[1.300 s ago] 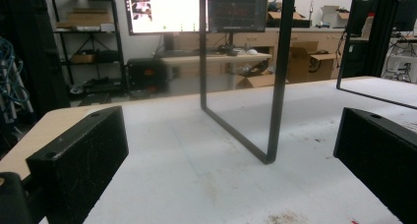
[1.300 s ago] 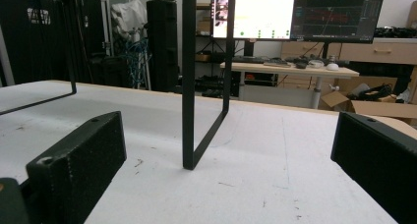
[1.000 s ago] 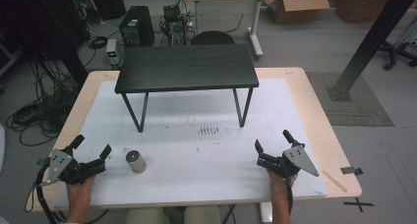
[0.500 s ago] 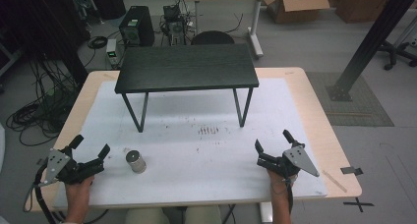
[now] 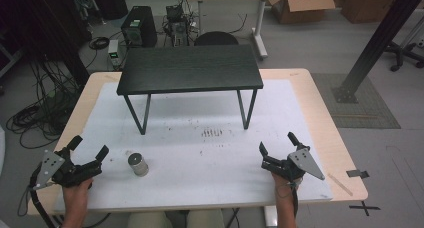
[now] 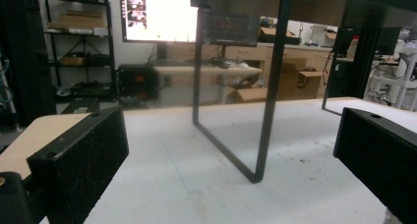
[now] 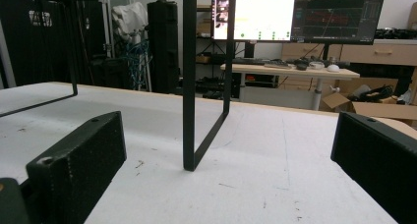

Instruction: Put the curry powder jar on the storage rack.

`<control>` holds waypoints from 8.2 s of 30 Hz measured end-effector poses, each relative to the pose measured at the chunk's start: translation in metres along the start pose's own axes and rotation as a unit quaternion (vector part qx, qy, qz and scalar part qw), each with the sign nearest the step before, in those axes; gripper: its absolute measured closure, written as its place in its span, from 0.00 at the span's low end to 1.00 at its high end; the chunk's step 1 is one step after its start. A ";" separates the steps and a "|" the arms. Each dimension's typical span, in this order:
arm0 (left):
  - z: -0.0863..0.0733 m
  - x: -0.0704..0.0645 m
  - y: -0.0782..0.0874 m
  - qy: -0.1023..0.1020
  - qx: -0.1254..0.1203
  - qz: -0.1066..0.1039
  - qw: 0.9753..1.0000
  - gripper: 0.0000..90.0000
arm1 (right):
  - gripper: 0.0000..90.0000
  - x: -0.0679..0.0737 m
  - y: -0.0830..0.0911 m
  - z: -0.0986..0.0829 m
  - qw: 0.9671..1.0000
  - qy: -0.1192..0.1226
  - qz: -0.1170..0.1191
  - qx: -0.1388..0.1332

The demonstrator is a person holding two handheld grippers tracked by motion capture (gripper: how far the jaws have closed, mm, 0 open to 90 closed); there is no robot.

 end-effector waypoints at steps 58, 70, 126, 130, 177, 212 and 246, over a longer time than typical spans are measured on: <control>0.002 -0.086 -0.014 -0.042 0.092 -0.128 0.987 0.01 | 0.00 0.001 0.000 0.000 1.000 0.002 0.004 0.001; -0.017 -0.093 -0.023 -0.036 0.125 -0.135 0.982 0.01 | 0.00 0.001 0.000 0.000 1.000 0.002 0.005 0.001; -0.036 -0.093 -0.029 -0.028 0.160 -0.153 0.975 0.54 | 0.00 0.001 0.001 0.000 1.000 -0.001 0.010 -0.005; -0.035 -0.092 -0.027 -0.024 0.150 -0.153 0.977 0.54 | 0.00 0.001 0.001 0.000 1.000 -0.001 0.011 -0.004; 0.090 -0.086 -0.027 -0.001 0.065 -0.193 0.979 0.54 | 0.00 0.001 0.001 0.000 1.000 -0.003 0.011 -0.005; 0.167 -0.114 -0.078 -0.029 0.038 -0.248 0.968 0.55 | 0.00 0.000 0.002 0.001 1.000 -0.006 0.012 -0.006; 0.211 -0.129 -0.149 -0.047 0.044 -0.278 0.958 0.55 | 0.00 0.000 0.002 0.001 1.000 -0.008 0.013 -0.008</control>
Point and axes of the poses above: each handheld gripper's, and its own axes: y roughly backward along the jaws, z roughly out of its top, x roughly to its left, the point moved 7 cm from there along -y, roughly forward along the jaws, and after that the axes turned 11 degrees about -z, right-handed, at the moved point
